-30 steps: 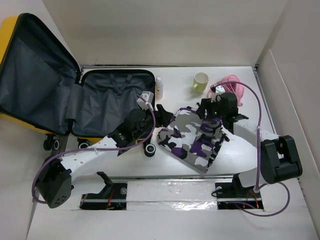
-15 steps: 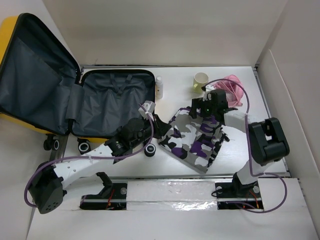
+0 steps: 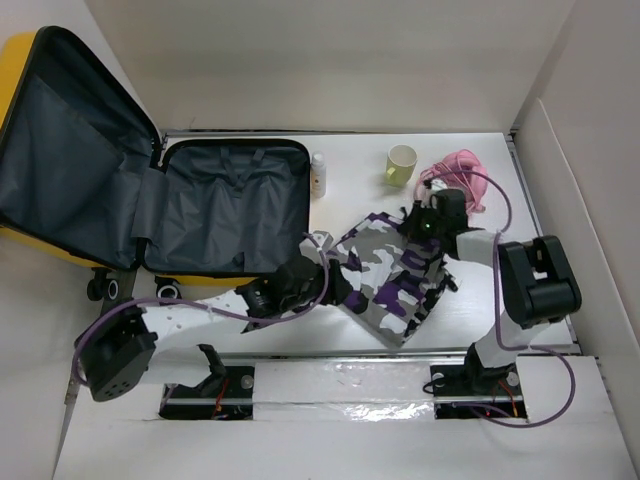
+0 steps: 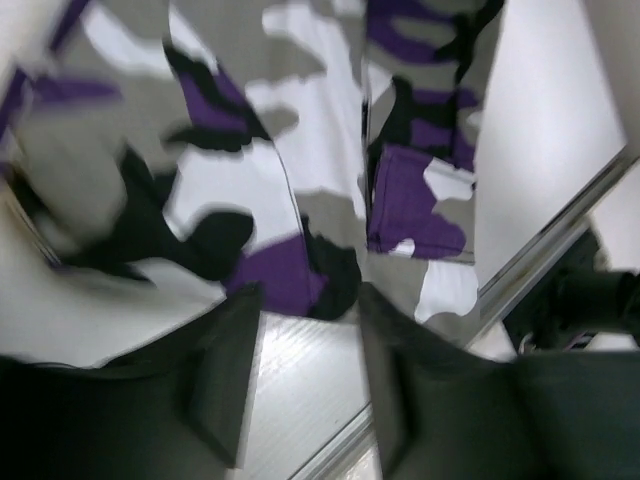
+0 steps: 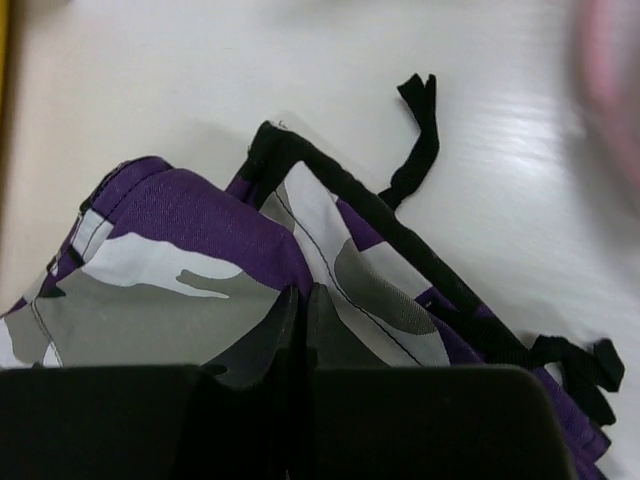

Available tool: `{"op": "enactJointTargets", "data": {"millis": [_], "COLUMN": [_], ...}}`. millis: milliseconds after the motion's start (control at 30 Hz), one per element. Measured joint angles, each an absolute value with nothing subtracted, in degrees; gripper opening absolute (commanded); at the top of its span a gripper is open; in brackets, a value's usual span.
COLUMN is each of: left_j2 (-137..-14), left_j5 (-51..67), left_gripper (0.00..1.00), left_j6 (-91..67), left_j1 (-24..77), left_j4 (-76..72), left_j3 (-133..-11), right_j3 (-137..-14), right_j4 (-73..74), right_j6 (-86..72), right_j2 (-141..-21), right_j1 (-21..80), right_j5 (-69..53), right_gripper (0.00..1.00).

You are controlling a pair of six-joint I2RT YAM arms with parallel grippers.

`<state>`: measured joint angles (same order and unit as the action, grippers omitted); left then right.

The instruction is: Pack the luggage

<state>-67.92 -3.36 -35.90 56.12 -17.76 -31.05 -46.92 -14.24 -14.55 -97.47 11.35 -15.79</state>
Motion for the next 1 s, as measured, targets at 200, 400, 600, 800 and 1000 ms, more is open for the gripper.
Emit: {"op": "enactJointTargets", "data": {"millis": [200, 400, 600, 800, 1000], "left_j2": [-73.56, -76.79, -85.84, -93.76, -101.32], "left_j5": [-6.79, -9.56, -9.21, -12.73, -14.85], "left_gripper": [0.88, 0.99, 0.99, 0.95, 0.74], "left_j6": [-39.27, -45.34, -51.57, -55.75, -58.74], "left_j1": [59.31, 59.46, 60.29, 60.29, 59.83], "left_j4": [-16.32, -17.45, -21.28, -23.68, -27.53], "left_j3": [-32.51, -32.67, -33.98, -40.36, -46.26], "right_j3": [-37.12, -35.46, -33.89, -32.47, -29.71], "right_j4": [-18.33, -21.02, -18.09, -16.34, -13.76], "right_j6": [-23.0, -26.41, -24.67, -21.82, -19.73], "right_j2": [-89.67, -86.87, -73.67, -60.49, -52.58], "right_j1": [2.55, 2.44, 3.99, 7.79, 12.64], "right_j5": [-12.95, -12.43, -8.73, -4.82, -2.72], "right_gripper": [0.22, 0.95, 1.0, 1.0, 0.99]}}
